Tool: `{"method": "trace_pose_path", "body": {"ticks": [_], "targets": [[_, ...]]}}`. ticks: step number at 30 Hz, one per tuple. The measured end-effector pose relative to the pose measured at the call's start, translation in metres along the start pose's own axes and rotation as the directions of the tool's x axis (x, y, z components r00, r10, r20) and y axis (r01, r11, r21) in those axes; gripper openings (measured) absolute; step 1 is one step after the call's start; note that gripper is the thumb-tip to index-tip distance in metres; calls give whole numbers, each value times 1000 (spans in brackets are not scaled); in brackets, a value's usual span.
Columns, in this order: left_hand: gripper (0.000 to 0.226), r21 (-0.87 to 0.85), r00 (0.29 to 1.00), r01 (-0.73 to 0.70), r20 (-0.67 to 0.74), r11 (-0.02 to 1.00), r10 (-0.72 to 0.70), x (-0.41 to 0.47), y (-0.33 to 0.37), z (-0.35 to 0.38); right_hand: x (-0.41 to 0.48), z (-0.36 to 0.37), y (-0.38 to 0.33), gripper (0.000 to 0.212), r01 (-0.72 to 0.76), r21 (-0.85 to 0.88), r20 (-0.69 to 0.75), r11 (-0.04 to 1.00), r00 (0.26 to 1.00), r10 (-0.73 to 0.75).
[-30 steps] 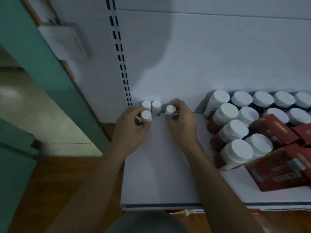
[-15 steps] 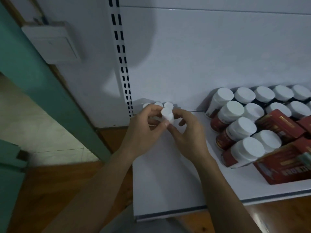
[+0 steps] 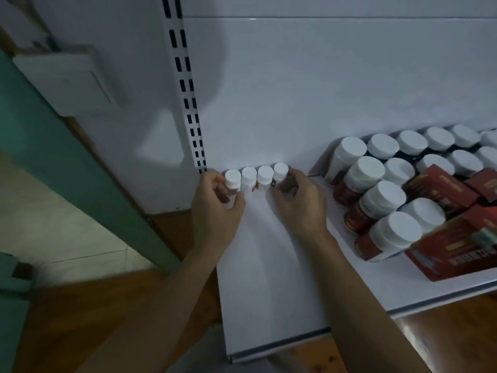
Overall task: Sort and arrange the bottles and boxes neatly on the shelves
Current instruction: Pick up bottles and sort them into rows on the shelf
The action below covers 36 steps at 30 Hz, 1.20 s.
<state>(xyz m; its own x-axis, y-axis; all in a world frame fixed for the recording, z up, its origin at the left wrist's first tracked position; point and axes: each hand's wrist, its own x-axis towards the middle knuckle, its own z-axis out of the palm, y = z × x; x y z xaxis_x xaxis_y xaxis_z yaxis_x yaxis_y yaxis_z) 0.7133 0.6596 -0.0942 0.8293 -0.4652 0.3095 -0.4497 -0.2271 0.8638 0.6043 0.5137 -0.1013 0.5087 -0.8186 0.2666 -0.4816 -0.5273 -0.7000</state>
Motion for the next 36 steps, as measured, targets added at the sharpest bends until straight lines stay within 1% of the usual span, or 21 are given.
{"method": "trace_pose_path", "body": {"ticks": [3, 6, 9, 12, 16, 19, 21, 23, 28, 30, 31, 33, 36], "targets": [[46, 67, 1000, 12, 25, 998, -14, 5, -1, 3, -1, 2, 3, 46, -16, 39, -7, 999, 1000, 16], [53, 137, 1000, 25, 12, 990, -26, 11, 2, 6, 0, 4, 1, 54, -57, 27, -11, 998, 998, 58], [57, 185, 1000, 25, -16, 982, -23, 13, 2, 9, 3, 4, -4, 51, -81, 5, -29, 997, 996, 81], [57, 205, 998, 57, -29, 977, -52, 13, 1, 12, 5, 0, -7, 46, -83, -1, 2, 997, 997, 83], [57, 197, 996, 88, -46, 976, -80, 9, 0, 11, 5, -7, -5, 50, -61, 10, 80, 998, 995, 60], [57, 196, 992, 110, -79, 974, -96, 8, 2, 12, 3, -11, -2, 49, -32, 24, 111, 999, 993, 29], [55, 229, 987, 136, -112, 964, -112, 4, 2, 12, 2, -13, 0, 49, -31, 51, 118, 998, 993, 25], [49, 289, 989, 119, -116, 950, -89, -4, 0, 11, 3, -15, 2, 46, -31, 79, 123, 996, 992, 22], [43, 408, 999, 16, -45, 913, 3, -44, -4, 0, 5, -19, 4, 40, -3, 70, 170, 998, 985, -9], [35, 397, 1000, -9, 8, 918, 7, -62, -6, -5, 4, -24, 5, 42, -4, 81, 197, 997, 980, -12], [35, 364, 999, 2, 31, 931, -14, -70, -7, -8, 4, -28, 6, 44, 3, 85, 204, 996, 979, -21], [40, 305, 994, 64, 68, 950, -88, -84, -6, -14, 1, -34, 8, 46, 18, 61, 219, 998, 975, -31], [47, 297, 981, 122, 111, 947, -161, -96, 0, -20, -11, -41, 8, 49, 28, -19, 272, 999, 962, -21]]}}
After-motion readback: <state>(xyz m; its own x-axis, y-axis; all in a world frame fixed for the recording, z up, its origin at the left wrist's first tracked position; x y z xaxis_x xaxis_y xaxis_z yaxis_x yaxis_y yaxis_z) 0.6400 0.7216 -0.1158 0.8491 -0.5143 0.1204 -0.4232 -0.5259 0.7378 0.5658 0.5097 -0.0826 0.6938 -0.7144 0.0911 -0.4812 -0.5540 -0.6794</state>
